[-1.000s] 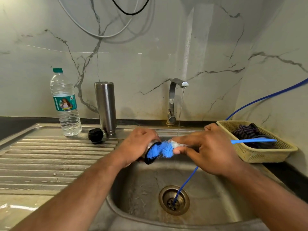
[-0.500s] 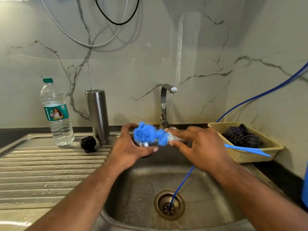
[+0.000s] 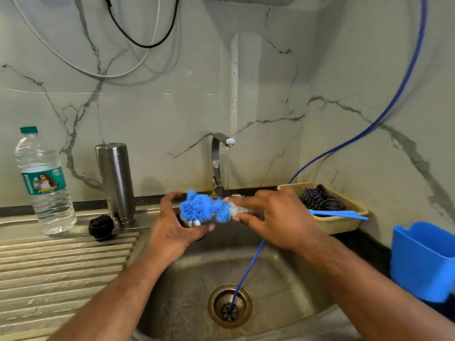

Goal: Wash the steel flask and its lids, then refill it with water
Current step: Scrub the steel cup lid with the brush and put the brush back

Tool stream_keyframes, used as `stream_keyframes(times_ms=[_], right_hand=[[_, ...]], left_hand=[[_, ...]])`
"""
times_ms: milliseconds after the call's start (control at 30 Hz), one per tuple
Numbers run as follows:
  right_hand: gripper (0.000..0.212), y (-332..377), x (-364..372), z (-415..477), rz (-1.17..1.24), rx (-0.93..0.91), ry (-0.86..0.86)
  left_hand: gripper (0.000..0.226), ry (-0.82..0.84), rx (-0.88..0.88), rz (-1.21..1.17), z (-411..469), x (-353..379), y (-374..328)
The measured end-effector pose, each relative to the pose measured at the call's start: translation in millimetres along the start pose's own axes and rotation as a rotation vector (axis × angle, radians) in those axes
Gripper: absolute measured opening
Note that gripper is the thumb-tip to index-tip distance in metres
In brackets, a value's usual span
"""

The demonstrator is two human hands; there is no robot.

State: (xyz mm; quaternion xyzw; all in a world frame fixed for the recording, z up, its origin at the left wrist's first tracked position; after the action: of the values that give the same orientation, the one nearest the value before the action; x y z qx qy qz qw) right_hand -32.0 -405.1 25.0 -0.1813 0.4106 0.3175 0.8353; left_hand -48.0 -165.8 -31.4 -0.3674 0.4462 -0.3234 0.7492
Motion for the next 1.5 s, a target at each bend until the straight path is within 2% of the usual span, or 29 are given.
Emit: stream_keyframes(times_ms=[133,333,433,567,767,1067,1500], right_hand=[[0.054,-2,-28,1,-0.057,-0.004,0.027],[0.049,-18,-118,-7,-0.319,0.030,0.159],[0.049,-34,-169,-12,-0.555,0.043,0.269],[0.044,-56,-218,-25,-0.830,0.094,0.452],[0.043,-76,-266,-48,-0.991,0.190,0.616],[0.043,-93,-246,-78,-1.032,0.204,0.776],[0.045,-113,-184,-107,-0.850,0.122,0.875]], left_hand=[[0.075,-0.069,0.046,0.013,4,3,4],[0.054,0.038,0.180,0.021,-9,25,-9],[0.055,0.103,0.286,0.103,-16,32,-15],[0.053,0.098,0.347,0.176,-22,35,-24],[0.057,0.080,0.383,0.268,-25,42,-21],[0.059,0.090,0.396,0.302,-19,39,-8],[0.060,0.145,0.350,0.287,-22,39,-6]])
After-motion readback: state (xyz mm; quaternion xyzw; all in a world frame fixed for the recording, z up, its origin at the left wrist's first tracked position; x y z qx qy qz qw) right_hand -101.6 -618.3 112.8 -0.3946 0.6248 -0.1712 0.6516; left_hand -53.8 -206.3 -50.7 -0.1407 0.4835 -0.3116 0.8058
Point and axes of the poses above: each hand's wrist, its own z-axis towards the middle knuckle, its own x-axis out of the palm, y = z × x, the point moved 1 cm from there along z, towards the middle knuckle, and after that the axes turned 3 degrees about -x, right-handed, at the moved point
